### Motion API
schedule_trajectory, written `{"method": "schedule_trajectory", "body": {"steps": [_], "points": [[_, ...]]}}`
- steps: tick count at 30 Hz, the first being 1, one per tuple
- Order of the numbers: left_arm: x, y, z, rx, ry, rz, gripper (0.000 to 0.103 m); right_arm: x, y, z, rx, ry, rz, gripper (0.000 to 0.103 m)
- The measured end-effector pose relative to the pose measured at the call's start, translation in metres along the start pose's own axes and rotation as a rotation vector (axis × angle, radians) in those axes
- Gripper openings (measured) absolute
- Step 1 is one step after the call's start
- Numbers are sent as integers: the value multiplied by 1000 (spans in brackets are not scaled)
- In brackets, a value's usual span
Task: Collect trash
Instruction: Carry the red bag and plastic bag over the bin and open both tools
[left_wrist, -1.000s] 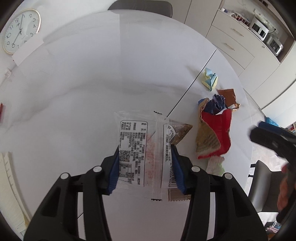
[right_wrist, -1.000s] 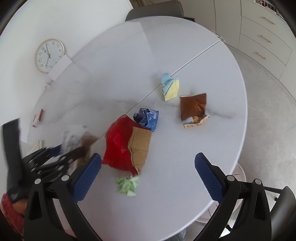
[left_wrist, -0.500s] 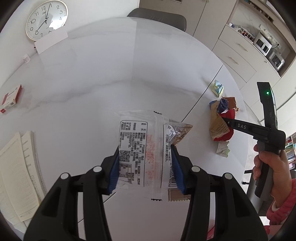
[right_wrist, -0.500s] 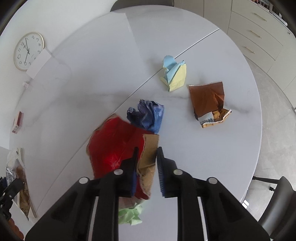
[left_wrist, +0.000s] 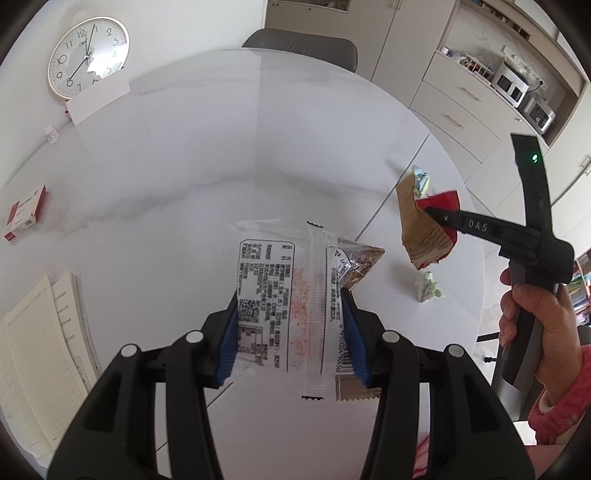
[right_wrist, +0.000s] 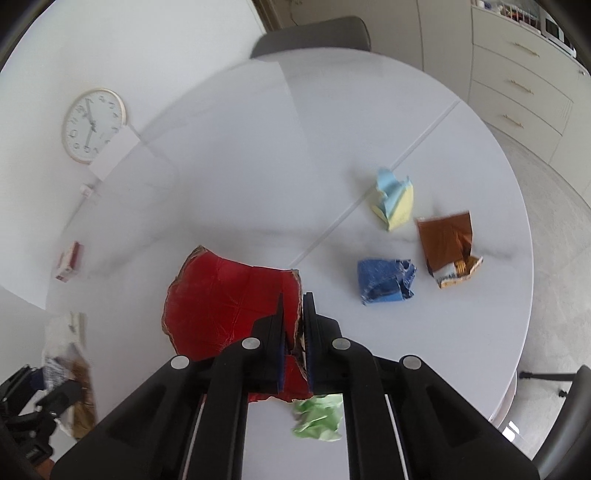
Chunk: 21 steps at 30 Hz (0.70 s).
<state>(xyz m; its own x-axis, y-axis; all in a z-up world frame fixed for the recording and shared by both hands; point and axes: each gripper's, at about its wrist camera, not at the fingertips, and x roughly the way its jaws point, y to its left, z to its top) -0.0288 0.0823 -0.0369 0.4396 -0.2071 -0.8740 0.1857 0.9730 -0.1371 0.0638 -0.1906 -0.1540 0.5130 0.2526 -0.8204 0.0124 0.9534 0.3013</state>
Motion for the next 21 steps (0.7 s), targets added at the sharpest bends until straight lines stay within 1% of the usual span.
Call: {"method": "schedule_trajectory", "body": {"steps": [3, 6, 9, 13, 15, 17, 19, 21], "points": [[-5, -17, 3, 29, -4, -17, 48, -33, 4, 3, -55, -58, 10, 9], [-7, -43, 7, 62, -10, -43, 48, -65, -8, 3, -75, -109, 2, 9], [-7, -75, 11, 107, -15, -76, 48, -100, -38, -7, -83, -139, -60, 9], [-4, -120, 16, 168, -17, -118, 48, -131, -89, -27, -58, -142, -133, 9], [-2, -143, 16, 193, -18, -145, 48, -139, -120, -41, -34, -133, -154, 9], [-1, -164, 17, 219, -19, -163, 48, -138, -146, -55, -5, -109, -172, 9], [1, -183, 16, 242, -15, -177, 48, -130, -169, -70, 24, -82, -172, 9], [3, -199, 14, 260, -11, -182, 48, -113, -186, -82, 37, -44, -177, 9]]}}
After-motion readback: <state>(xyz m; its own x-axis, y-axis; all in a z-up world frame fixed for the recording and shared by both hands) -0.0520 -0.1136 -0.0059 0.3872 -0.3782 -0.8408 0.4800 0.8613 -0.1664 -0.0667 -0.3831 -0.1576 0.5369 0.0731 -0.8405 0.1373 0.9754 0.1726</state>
